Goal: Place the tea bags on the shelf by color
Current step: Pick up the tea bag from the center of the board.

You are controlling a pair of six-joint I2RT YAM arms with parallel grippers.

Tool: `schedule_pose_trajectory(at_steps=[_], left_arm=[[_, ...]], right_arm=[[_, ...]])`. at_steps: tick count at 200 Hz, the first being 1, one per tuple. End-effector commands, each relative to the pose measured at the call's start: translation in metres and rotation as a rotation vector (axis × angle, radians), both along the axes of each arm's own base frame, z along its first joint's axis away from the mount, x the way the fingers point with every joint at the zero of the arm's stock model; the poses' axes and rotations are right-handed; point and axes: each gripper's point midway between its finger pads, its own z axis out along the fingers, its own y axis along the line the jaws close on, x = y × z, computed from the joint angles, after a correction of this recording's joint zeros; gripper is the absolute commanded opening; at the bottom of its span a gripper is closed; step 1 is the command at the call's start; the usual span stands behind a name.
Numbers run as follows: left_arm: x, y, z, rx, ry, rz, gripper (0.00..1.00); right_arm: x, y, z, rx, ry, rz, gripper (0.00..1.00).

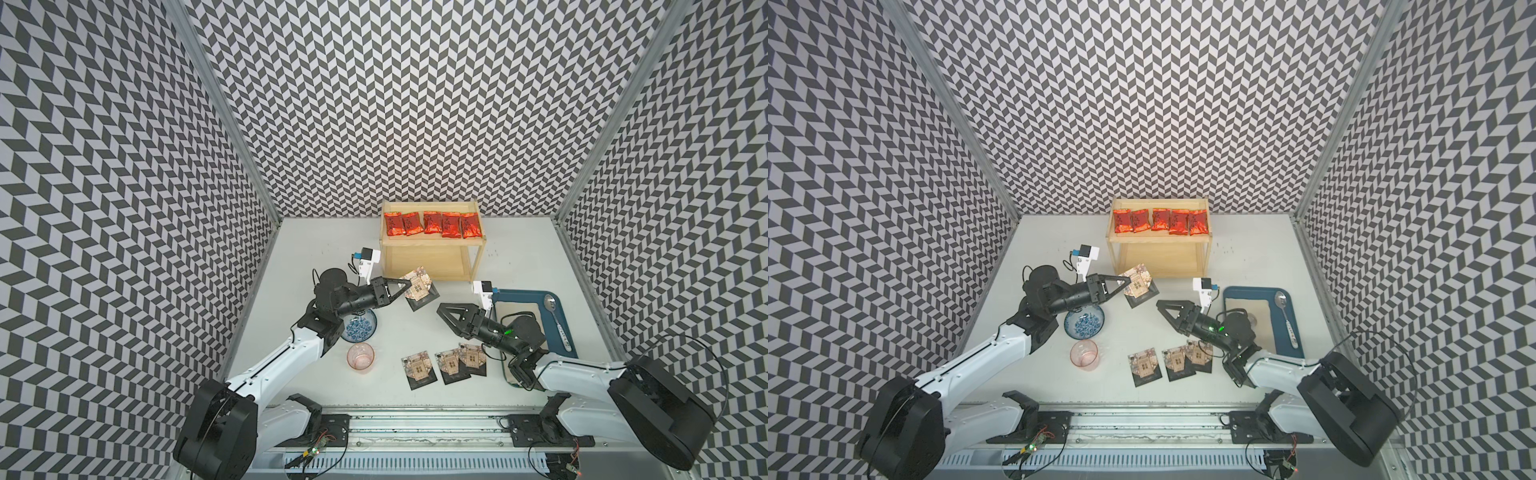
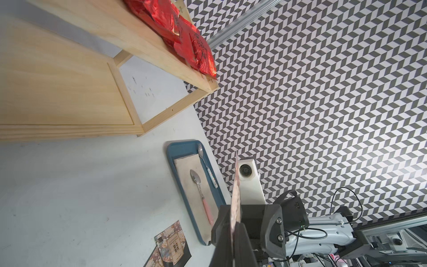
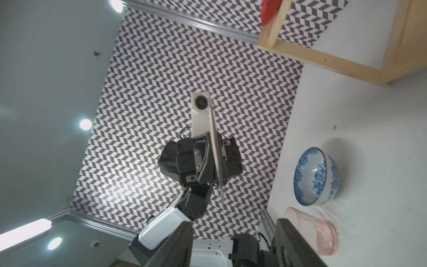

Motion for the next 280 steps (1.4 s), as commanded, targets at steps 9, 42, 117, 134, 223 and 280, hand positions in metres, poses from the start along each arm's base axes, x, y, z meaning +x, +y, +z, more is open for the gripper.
schedule_pose_trajectory(at_steps=[9, 42, 117, 134, 223, 280], left_arm=[[-0.002, -0.003, 0.02, -0.061, -0.039, -0.013, 0.0], [-0.002, -0.003, 0.021, -0.082, -0.027, -0.018, 0.0], [0.003, -0.003, 0.015, -0.076, -0.01, -0.006, 0.0], [0.003, -0.003, 0.011, -0.071, -0.005, -0.004, 0.0], [0.015, 0.024, -0.012, 0.184, 0.004, 0.121, 0.61], [0.02, 0.086, -0.07, 0.587, 0.084, 0.302, 0.84]], right_arm=[[0.01, 0.004, 0.051, 0.13, -0.117, -0.047, 0.6], [0.028, 0.025, 0.045, 0.118, -0.09, -0.045, 0.55], [0.023, 0.029, 0.03, 0.146, -0.066, -0.044, 0.29], [0.023, 0.028, 0.029, 0.139, -0.068, -0.048, 0.22], [0.045, 0.038, -0.007, 0.019, 0.063, -0.11, 0.0], [0.093, 0.043, -0.059, -0.05, 0.193, -0.348, 0.0]])
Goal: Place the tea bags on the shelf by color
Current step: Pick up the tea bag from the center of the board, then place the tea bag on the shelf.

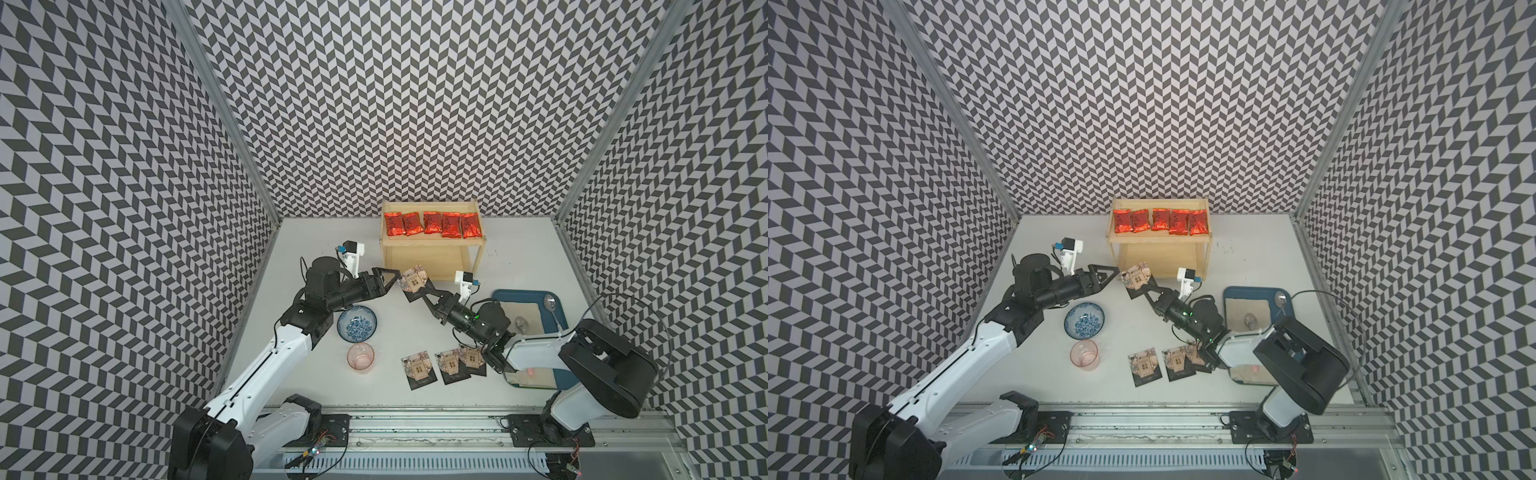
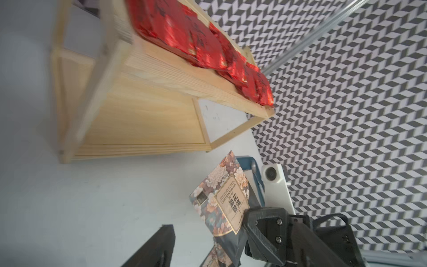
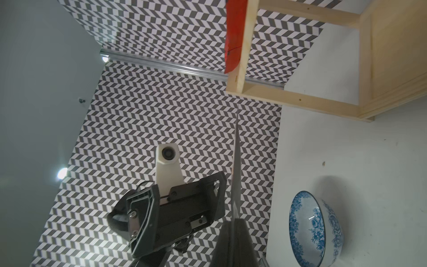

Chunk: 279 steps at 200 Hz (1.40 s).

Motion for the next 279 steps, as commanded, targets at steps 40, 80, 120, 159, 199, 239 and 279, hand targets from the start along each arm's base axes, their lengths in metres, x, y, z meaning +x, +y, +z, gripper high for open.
schedule_pose_trajectory(at_steps=[40, 80, 120, 159, 199, 239, 279], left_arm=[[-0.014, 0.038, -0.065, 0.269, 0.127, 0.044, 0.83], [-0.013, 0.047, -0.056, 0.291, 0.085, 0.065, 0.83], [-0.015, 0.047, -0.053, 0.289, 0.07, 0.065, 0.83], [-0.015, 0.046, -0.053, 0.287, 0.069, 0.057, 0.83], [-0.015, 0.046, -0.052, 0.286, 0.065, 0.055, 0.83], [-0.015, 0.046, -0.054, 0.287, 0.069, 0.053, 0.82], [-0.016, 0.046, -0.053, 0.286, 0.069, 0.053, 0.82]], right_arm=[[0.061, 0.007, -0.049, -0.004, 0.09, -0.249, 0.0], [0.096, 0.022, -0.065, -0.039, 0.088, -0.331, 0.0], [0.119, 0.039, -0.083, -0.055, 0.116, -0.359, 0.0], [0.136, 0.054, -0.098, -0.056, 0.139, -0.354, 0.0], [0.147, 0.059, -0.109, -0.055, 0.165, -0.362, 0.01], [0.157, 0.062, -0.117, -0.046, 0.192, -0.364, 0.01], [0.165, 0.061, -0.12, -0.042, 0.202, -0.382, 0.01]])
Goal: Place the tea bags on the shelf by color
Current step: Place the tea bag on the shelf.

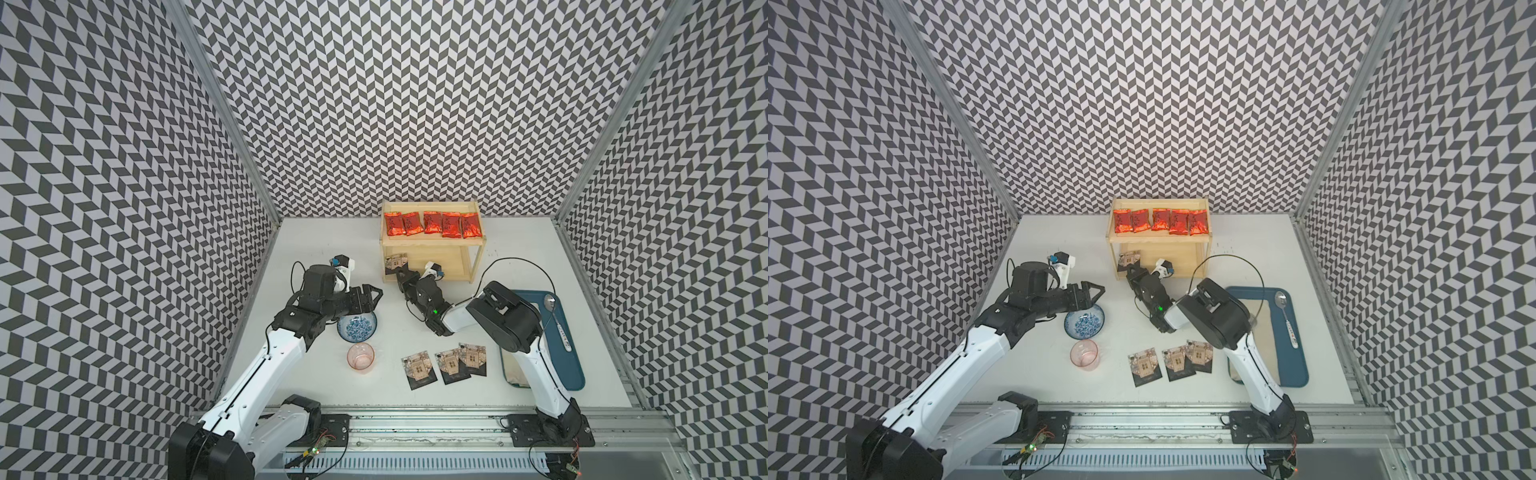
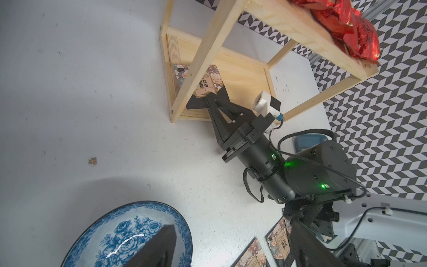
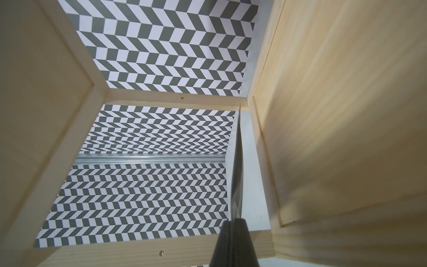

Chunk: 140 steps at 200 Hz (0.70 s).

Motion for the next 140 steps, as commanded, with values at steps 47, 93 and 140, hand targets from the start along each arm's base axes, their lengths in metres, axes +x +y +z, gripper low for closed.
schedule_pose_trajectory(at_steps=[47, 93, 140], left_arm=[[-0.002, 0.001, 0.003, 0.005, -0.011, -0.008, 0.82], [-0.002, 0.001, 0.003, 0.007, -0.011, -0.007, 0.82], [-0.001, 0.002, 0.004, 0.009, -0.016, -0.002, 0.82]], right_arm=[[0.015, 0.0, -0.01, 0.011, 0.019, -0.031, 0.03], [0.018, 0.001, -0.02, -0.005, 0.052, -0.032, 0.05], [0.013, 0.006, -0.025, -0.016, 0.091, -0.004, 0.16]])
